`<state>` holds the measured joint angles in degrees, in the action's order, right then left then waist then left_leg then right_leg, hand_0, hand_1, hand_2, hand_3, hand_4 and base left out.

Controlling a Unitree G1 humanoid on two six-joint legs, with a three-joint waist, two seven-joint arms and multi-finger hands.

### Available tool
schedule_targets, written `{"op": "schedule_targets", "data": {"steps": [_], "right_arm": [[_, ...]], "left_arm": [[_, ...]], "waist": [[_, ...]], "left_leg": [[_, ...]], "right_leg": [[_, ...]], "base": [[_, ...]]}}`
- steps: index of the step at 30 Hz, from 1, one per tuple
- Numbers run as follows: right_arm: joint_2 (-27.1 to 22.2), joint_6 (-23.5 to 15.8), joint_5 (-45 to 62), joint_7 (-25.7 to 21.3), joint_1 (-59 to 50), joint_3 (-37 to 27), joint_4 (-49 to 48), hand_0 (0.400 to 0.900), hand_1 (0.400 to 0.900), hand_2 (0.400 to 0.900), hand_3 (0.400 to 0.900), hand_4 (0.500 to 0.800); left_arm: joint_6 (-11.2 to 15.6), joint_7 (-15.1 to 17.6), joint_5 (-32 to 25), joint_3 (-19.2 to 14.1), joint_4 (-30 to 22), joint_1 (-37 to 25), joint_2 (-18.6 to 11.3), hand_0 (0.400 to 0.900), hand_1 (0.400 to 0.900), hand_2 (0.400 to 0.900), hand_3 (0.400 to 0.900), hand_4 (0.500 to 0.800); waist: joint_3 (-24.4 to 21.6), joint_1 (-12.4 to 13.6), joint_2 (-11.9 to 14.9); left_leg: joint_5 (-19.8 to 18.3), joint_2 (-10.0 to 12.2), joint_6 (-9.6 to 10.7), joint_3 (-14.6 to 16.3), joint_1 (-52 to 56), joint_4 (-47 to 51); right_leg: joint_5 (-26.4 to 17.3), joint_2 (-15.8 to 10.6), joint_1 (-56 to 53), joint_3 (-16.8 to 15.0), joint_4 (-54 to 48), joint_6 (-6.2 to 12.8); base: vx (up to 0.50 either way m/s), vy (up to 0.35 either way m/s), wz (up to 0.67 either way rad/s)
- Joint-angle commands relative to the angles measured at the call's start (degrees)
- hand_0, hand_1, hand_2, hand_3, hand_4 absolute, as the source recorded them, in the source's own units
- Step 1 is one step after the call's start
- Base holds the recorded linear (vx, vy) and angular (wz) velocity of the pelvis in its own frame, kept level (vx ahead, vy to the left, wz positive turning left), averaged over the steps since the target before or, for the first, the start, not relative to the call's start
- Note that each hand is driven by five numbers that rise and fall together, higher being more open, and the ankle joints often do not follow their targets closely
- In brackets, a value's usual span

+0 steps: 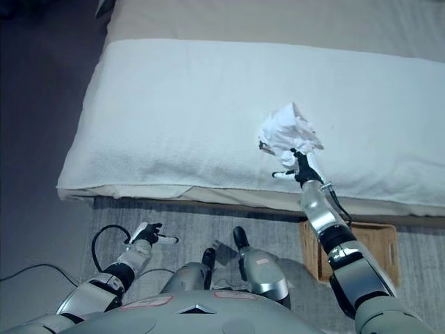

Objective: Put the clothes on the bed into the basket.

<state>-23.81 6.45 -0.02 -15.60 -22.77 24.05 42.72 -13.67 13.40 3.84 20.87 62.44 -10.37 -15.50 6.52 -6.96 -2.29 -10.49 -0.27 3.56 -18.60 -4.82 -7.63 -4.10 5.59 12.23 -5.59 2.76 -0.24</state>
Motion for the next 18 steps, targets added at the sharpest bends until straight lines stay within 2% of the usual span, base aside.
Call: {"op": "schedule_targets", "data": {"steps": [1, 8, 18], "right_arm": [[-0.07, -2.19, 2.91, -5.35, -10.79, -4.04, 1.04, 0.900, 0.900, 0.900, 0.900, 0.800], [-0.16, -1.29, 3.15, -7.63, -17.35, -3.21, 5.61, 0.900, 0.900, 0.900, 0.900, 0.800], [-0.64, 1.12, -1.21, -6.10, -24.34, 2.31, 16.73, 0.900, 0.900, 0.900, 0.900, 0.800]], "left_arm": [[0.16, 3.80, -1.14, 0.72, -0.93, -3.45, -2.47, 0.900, 0.900, 0.900, 0.900, 0.800], [0.38, 5.01, -2.89, 0.12, -0.11, -3.19, -3.42, 0.900, 0.900, 0.900, 0.900, 0.800], [0.61, 6.04, -4.09, 0.51, 1.36, -5.13, -4.49, 0.900, 0.900, 0.900, 0.900, 0.800]], "waist": [[-0.76, 1.54, -2.00], [-1.87, 3.17, -2.61], [-1.56, 4.43, -3.22]], "left_leg": [[12.86, 2.44, -0.17, 2.01, 15.27, 12.60], [17.25, 4.30, 0.87, 1.83, 14.51, 12.47], [20.79, 5.30, 1.53, 2.29, 12.97, 11.18]], "right_leg": [[-2.91, 1.63, 8.31, -2.15, -0.20, 3.47], [-1.12, 2.80, 9.04, -1.38, 0.36, 2.36], [-0.09, 3.77, 9.53, -0.60, -0.03, 1.56]], "base": [[0.15, -0.059, 0.09], [0.13, -0.053, 0.07], [0.08, -0.050, -0.03]]}}
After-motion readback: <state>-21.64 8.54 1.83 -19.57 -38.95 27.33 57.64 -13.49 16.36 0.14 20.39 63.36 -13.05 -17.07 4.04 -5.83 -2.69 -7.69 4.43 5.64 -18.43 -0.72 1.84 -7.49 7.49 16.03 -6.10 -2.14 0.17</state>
